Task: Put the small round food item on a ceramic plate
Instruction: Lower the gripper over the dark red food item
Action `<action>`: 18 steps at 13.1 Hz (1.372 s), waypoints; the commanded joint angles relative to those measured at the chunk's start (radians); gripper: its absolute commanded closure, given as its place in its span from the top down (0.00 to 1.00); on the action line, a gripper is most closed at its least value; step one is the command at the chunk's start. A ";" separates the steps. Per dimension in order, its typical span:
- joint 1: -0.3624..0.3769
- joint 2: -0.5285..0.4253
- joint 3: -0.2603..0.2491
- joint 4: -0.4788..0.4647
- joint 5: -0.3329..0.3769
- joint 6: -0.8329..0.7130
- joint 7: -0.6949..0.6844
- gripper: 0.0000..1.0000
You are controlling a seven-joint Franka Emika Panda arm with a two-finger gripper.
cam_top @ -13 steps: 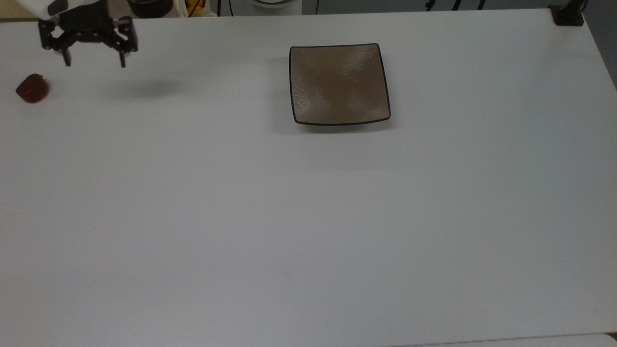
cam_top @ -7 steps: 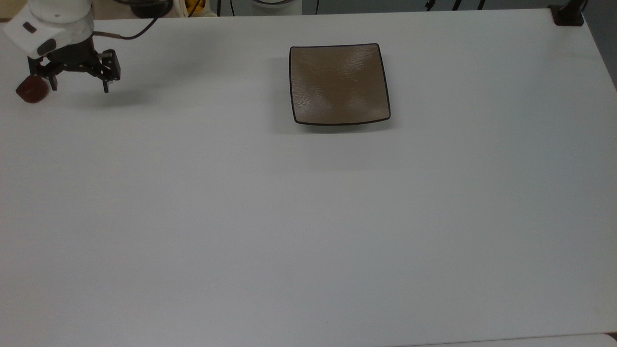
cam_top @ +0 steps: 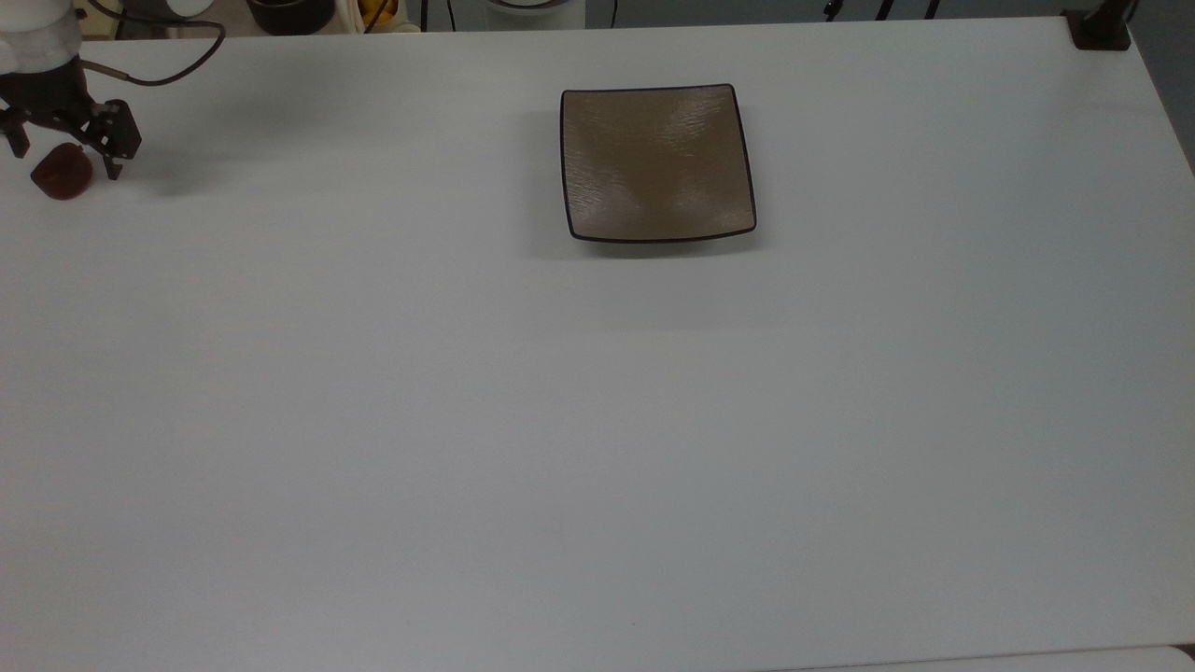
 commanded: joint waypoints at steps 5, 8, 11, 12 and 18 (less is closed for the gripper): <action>-0.022 0.031 -0.069 0.015 0.137 0.090 0.177 1.00; -0.022 0.062 -0.077 0.016 0.157 0.099 0.186 1.00; -0.025 0.086 -0.077 0.016 0.272 0.107 0.208 1.00; -0.025 0.086 -0.077 0.018 0.292 0.107 0.208 1.00; -0.026 0.118 -0.077 0.016 0.316 0.146 0.202 1.00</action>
